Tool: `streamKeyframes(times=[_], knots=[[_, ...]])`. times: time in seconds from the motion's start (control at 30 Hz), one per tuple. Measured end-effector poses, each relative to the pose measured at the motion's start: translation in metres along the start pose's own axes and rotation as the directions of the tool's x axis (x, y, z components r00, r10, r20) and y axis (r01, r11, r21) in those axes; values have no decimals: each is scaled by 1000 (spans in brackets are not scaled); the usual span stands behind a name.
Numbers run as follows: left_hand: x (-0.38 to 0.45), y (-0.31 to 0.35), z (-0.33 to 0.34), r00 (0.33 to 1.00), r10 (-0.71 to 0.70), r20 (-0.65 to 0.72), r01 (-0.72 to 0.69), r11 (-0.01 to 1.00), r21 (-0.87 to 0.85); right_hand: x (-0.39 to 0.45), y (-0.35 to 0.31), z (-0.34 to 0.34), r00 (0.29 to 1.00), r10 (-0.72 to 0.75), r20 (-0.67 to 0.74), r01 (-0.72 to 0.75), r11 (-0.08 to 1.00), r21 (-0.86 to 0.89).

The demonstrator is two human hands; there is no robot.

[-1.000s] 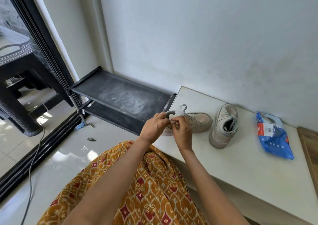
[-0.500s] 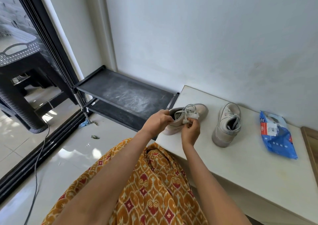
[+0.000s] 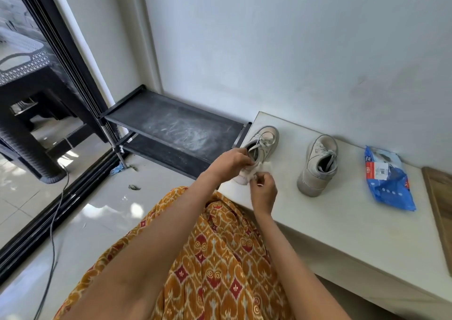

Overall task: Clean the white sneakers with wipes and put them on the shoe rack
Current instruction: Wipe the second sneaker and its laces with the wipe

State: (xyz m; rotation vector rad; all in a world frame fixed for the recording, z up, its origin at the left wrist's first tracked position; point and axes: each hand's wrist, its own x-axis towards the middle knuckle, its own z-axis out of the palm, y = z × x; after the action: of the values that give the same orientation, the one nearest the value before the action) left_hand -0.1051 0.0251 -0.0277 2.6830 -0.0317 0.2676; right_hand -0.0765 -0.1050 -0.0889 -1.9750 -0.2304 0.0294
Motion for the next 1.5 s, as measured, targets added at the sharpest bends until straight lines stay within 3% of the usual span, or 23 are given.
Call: streamKeyframes(times=[0.13, 0.23, 0.3, 0.4, 0.53, 0.63, 0.77, 0.87, 0.97, 1.1, 1.27, 1.4, 1.5], knots=[[13, 5, -16, 992, 18, 128, -34, 991, 129, 28, -12, -20, 991, 16, -131, -13, 999, 29], [21, 18, -15, 994, -10, 113, -17, 973, 230, 39, -18, -19, 997, -5, -76, 1, 999, -54], [23, 26, -8, 998, 2, 66, -20, 962, 272, 35, -15, -14, 992, 57, -116, -65, 996, -68], [21, 30, 1, 999, -33, -11, 35, 977, 211, 12, -11, -4, 978, 118, -173, -123, 992, -19], [16, 31, 5, 992, -117, -55, 123, 984, 127, -15, -8, -3, 981, 148, -124, -148, 989, 3], [13, 33, 4, 979, -191, -69, 194, 980, 45, -9, -4, -18, 994, 49, -100, -56, 996, -68], [13, 36, 6, 974, -220, -49, 221, 975, 9, 11, -18, -27, 978, -56, -199, 48, 998, -44], [13, 39, 4, 972, -229, -47, 229, 973, -1, 6, -20, -15, 982, 47, -184, -29, 995, 99], [14, 37, 5, 971, -234, -49, 234, 972, -18, -9, -9, -6, 972, 150, -179, -131, 985, 114], [13, 37, 7, 969, -244, -50, 242, 969, -43, 0, 3, -17, 988, 99, -120, -107, 993, -58], [14, 35, 4, 964, -263, -34, 261, 963, -70, 9, -20, -21, 963, 154, -222, -119, 979, 164], [14, 36, 1, 965, -261, -14, 259, 964, -65, 2, -8, -11, 957, 235, -172, -209, 966, 153], [16, 35, 2, 969, -245, -1, 245, 968, -53, 7, 13, -17, 964, 238, -121, -234, 971, 44]])
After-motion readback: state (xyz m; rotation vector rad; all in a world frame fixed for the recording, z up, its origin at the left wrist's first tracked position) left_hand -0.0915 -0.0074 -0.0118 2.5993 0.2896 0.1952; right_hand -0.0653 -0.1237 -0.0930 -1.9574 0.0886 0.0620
